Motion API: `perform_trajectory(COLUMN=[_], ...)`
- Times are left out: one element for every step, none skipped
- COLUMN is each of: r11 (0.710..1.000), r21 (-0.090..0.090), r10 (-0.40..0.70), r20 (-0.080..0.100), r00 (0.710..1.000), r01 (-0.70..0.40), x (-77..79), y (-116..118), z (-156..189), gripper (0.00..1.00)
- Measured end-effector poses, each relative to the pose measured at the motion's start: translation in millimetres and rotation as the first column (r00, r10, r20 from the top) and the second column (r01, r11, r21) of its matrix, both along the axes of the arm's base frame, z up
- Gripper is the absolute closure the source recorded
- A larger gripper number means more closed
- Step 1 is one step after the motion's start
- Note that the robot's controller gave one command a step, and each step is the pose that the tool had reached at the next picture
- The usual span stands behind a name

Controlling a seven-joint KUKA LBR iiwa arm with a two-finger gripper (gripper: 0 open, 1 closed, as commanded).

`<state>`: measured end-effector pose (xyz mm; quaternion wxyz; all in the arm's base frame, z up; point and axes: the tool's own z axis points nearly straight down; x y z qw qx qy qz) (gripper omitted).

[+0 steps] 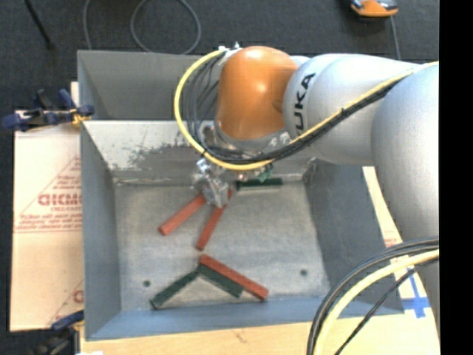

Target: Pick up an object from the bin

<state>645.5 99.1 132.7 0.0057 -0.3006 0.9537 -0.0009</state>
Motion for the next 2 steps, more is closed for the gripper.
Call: perform_trajectory(r11=[1.0,1.0], r21=[-0.001,0.0], r10=[-0.009,-0.017], r20=[-0.001,-0.003], r00=[1.0,1.0], r01=[0.009,0.017], x=[2.2,4.1], y=[-1,-2], z=[44,68], gripper=[1.0,1.0])
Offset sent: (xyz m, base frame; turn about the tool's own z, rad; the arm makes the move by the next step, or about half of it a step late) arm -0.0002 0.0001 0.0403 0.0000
